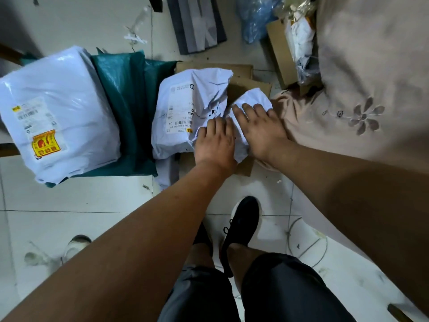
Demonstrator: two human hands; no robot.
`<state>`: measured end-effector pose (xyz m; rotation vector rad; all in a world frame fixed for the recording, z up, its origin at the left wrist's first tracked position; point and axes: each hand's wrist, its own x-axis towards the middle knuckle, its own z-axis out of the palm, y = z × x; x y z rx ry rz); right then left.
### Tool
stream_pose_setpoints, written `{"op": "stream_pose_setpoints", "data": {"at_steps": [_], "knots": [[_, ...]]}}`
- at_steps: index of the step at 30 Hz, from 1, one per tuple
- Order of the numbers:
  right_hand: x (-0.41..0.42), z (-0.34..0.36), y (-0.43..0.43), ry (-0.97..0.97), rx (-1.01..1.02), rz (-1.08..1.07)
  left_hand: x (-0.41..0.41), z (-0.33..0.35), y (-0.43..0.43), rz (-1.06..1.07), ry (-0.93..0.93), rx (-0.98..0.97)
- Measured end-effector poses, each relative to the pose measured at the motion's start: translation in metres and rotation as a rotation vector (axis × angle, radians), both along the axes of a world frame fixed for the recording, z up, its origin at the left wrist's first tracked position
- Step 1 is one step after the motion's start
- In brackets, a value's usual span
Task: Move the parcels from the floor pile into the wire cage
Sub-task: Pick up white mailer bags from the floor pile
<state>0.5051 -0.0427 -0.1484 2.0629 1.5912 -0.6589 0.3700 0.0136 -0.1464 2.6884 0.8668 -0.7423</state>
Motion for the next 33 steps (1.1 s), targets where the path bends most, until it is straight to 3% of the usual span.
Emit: {"op": "stream_pose_setpoints", "data": {"at_steps": [6,13,23,33], "knots": [[0.000,-0.003,-0.033,0.005,0.042,0.007,0.005,-0.016,-0.007,-0.063,0.155,0.025],[0.000,-0.010,-0.039,0.089,-0.114,-0.149,0.004,-0.024,-0.009,-0.030,0.093,-0.005],[0.012,0.021,-0.058,0.230,-0.070,-0.158,-0.009,-0.010,-0.025,-0.065,0.101,0.006],[0.003,0.073,-0.088,0.266,-0.074,-0.208,-0.027,0.026,-0.036,-0.055,0.027,-0.178]]}}
